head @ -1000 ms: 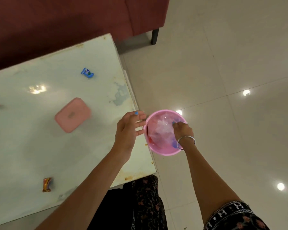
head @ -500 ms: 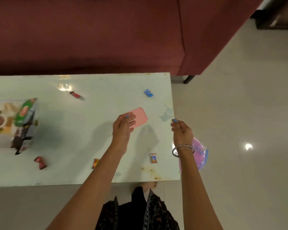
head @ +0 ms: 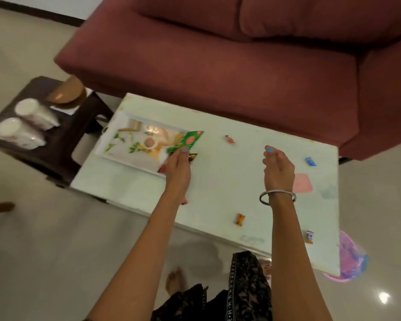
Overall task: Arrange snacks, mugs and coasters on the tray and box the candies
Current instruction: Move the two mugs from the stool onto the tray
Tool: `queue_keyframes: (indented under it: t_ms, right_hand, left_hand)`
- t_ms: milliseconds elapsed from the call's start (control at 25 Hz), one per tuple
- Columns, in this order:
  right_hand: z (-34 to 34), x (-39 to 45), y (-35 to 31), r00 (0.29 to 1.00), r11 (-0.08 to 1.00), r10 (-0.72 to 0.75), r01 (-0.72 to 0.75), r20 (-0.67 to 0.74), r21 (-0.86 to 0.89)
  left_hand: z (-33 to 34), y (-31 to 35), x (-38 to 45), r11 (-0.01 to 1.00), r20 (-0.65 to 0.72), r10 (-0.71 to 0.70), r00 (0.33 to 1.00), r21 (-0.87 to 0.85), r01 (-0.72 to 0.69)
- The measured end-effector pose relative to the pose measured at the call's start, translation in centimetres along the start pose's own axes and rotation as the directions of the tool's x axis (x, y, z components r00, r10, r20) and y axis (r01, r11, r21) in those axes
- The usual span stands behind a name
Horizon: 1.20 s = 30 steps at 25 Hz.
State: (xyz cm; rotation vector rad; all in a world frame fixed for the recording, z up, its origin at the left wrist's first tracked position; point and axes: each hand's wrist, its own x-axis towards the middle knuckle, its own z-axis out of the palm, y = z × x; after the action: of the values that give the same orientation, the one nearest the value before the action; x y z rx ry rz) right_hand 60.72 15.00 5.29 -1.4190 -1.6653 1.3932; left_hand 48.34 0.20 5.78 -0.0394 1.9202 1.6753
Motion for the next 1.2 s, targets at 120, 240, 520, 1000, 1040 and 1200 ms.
queue_keyframes:
  t_ms: [120, 240, 520, 1000, 1040, 1200]
  right_hand:
    - [5.7, -3.7, -2.9, 0.994, 0.998, -0.053, 0.056, 0.101, -0.025]
    - [10.1, -6.1, -5.0, 0.976, 0.995, -0.076, 0.086, 0.204, -0.042]
    - [18.1, -8.3, -8.4, 0.906, 0.977, -0.152, 0.198, 0.394, -0.080]
    - [31.4, -7.5, -14.2, 0.720, 0.922, -0.211, 0.371, 0.662, -0.110]
    - [32.6, -7.7, -14.5, 0.698, 0.915, -0.223, 0.391, 0.681, -0.101]
    - [38.4, -8.5, -15.6, 0.625, 0.880, -0.237, 0.463, 0.744, -0.108]
  left_hand:
    - [-6.7, 1.5, 0.0, 0.998, -0.034, 0.018, 0.999, -0.064, -0.020]
    - [-11.4, 2.2, 0.1, 0.995, -0.100, -0.008, 0.995, -0.098, -0.001]
    - [-17.7, 2.8, 2.5, 0.986, -0.247, -0.064, 0.967, -0.167, 0.023]
    - [-25.0, 6.4, 9.6, 0.974, -0.490, -0.120, 0.864, -0.226, 0.007]
    - [-25.7, 6.3, 10.1, 0.972, -0.505, -0.123, 0.854, -0.233, 0.002]
    - [-29.5, 6.3, 13.6, 0.963, -0.529, -0.155, 0.834, -0.270, 0.008]
